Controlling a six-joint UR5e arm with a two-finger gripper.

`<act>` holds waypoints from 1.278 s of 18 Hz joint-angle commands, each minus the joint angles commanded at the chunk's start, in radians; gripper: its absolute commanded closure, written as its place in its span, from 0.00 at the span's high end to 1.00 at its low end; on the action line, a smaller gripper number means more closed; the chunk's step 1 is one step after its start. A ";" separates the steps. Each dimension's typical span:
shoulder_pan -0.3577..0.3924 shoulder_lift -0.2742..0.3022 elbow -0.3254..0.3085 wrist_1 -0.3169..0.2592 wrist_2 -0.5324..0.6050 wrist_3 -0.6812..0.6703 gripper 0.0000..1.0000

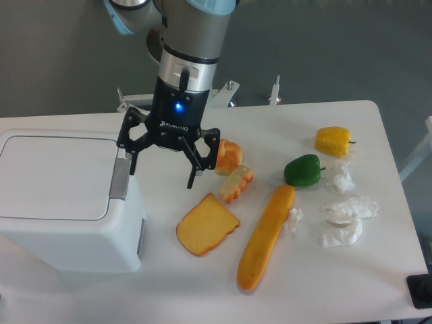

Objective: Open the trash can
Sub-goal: 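Lower the gripper finger onto the lid edge beside the grey tab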

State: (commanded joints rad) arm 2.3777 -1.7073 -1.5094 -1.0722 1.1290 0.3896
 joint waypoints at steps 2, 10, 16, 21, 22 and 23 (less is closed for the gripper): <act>-0.006 -0.005 0.002 0.002 0.000 0.000 1.00; -0.012 -0.011 -0.002 0.002 0.002 0.000 1.00; -0.012 -0.012 -0.003 0.002 0.000 0.005 1.00; -0.017 -0.018 -0.002 0.002 0.002 0.006 1.00; -0.017 -0.018 -0.002 0.002 0.002 0.006 1.00; -0.017 -0.020 -0.003 0.002 0.002 0.006 1.00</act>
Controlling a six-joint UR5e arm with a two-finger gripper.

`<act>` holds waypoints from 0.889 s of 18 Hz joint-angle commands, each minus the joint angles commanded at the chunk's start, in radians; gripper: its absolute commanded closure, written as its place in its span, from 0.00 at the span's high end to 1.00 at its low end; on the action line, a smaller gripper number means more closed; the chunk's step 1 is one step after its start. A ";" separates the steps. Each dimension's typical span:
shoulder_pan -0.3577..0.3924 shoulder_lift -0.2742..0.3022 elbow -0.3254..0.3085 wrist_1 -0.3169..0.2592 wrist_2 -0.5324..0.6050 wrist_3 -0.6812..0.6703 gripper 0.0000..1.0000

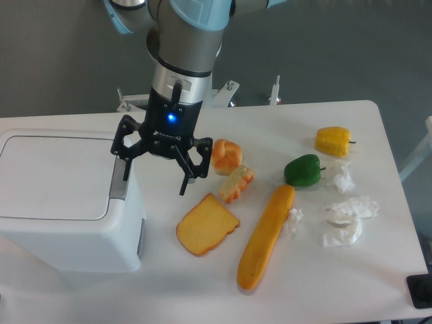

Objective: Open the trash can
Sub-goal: 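Lower the gripper finger onto the lid edge beside the grey tab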

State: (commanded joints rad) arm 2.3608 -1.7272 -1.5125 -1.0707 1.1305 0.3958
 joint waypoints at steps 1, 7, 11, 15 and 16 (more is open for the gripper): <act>0.000 0.000 0.002 0.000 0.000 0.000 1.00; -0.014 -0.012 0.000 0.000 0.000 0.000 1.00; -0.015 -0.014 -0.003 0.000 0.000 -0.005 1.00; -0.015 -0.018 -0.003 0.000 0.000 -0.005 1.00; -0.015 -0.020 -0.003 0.000 0.000 -0.002 1.00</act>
